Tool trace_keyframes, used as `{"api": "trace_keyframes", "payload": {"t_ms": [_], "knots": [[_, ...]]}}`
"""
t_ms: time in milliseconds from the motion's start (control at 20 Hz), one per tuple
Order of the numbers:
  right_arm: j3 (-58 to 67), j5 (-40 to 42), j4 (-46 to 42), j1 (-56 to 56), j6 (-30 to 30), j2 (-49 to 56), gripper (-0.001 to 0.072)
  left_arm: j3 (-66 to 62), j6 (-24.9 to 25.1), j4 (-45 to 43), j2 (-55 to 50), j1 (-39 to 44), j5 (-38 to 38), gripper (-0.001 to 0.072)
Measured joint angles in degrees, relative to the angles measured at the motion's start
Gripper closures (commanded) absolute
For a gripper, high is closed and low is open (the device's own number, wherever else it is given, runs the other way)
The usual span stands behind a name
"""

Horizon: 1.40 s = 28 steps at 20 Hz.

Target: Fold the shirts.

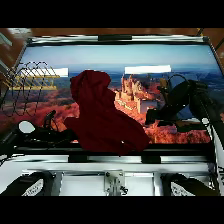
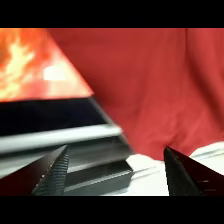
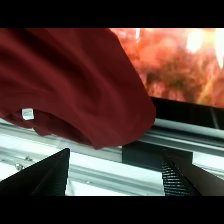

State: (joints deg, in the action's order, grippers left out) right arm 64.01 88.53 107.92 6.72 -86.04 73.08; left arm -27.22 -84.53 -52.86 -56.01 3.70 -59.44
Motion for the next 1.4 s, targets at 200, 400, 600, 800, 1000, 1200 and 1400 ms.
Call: {"api": "trace_keyframes", "payload": {"t_ms": [200, 400, 600, 800, 1000, 1200, 1400], "knots": [[-1.27, 1.86, 1.62, -3.04, -0.07, 0.98, 0.0044, 0.74, 1.46, 5.33, -4.66, 5.35, 6.27, 0.0057], [-4.15, 1.97, 2.16, -4.63, -0.04, 1.22, 0.0044, 0.39, 2.54, 9.40, -8.09, 8.37, 10.64, 0.0673], [-11.41, -2.08, 2.73, -5.03, -0.04, 1.29, 0.0043, -2.80, 5.53, 12.13, -8.20, 9.20, 10.58, 0.0674], [-18.10, -9.22, 3.08, -5.09, -0.11, 1.29, 0.0043, -6.49, 7.34, 12.85, -5.86, 9.44, 8.24, 0.0675], [-22.86, -17.53, 7.13, -5.11, -0.26, 1.81, 0.0197, -8.96, 7.96, 13.20, -2.23, 9.46, 6.60, 0.0674], [-24.46, -23.74, 12.72, -2.91, -2.80, 2.38, 0.0636, -12.92, 8.24, 13.35, 1.20, 9.49, 6.03, 0.0675], [-20.61, -24.50, 15.72, 0.50, -5.86, -0.07, 0.0636, -21.18, 9.75, 13.31, 3.28, 8.66, 5.68, 0.0676]]}}
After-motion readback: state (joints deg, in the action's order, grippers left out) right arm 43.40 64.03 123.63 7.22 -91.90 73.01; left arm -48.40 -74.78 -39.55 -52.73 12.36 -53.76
